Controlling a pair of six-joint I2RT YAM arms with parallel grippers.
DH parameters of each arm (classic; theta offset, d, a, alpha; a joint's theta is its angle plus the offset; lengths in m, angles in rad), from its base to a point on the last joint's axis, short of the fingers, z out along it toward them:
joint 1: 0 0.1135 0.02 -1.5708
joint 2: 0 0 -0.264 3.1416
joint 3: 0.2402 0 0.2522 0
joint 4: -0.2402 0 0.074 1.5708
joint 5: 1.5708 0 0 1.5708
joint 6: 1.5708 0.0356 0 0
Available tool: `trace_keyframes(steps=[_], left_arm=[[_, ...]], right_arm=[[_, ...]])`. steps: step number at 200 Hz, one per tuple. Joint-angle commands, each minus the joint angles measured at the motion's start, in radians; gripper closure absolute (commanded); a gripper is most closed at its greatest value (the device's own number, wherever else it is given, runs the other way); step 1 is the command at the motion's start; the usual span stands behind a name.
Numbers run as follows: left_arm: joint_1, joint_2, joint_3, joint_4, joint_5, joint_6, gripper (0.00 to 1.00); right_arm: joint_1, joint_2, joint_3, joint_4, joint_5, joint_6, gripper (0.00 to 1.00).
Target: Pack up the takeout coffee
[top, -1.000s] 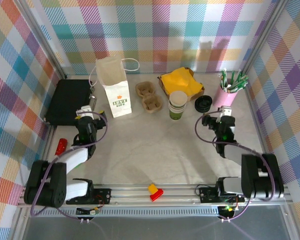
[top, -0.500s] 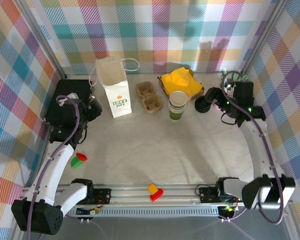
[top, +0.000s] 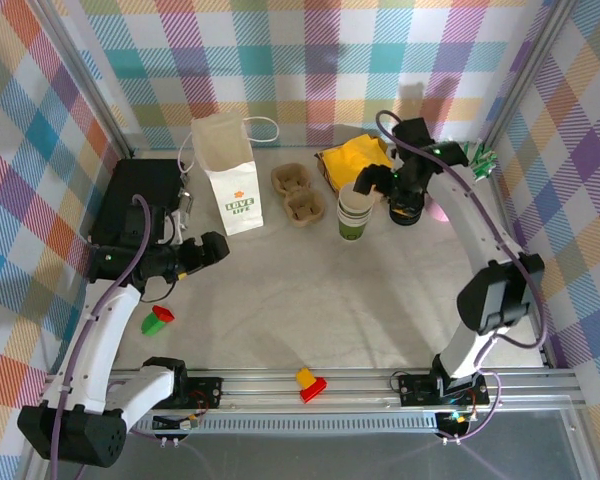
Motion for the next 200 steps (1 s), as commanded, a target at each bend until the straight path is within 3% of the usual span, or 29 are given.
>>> trace_keyframes(steps=[1, 134, 200], left_arm=[[-0.007, -0.031, 0.034, -0.075, 0.109, 0.046, 0.01], [-0.006, -0.035, 0.022, -0.030, 0.131, 0.016, 0.06], [-0.007, -0.054, 0.023, -0.038, 0.133, 0.020, 0.06]], right_arm=[[0.004, 0.067, 0.083, -0.085, 0.067, -0.015, 0.18], [0.024, 0.186, 0.113, -0.043, 0.084, -0.049, 0.77], [0.030, 0.174, 0.151, -0.078, 0.093, -0.068, 0.97]])
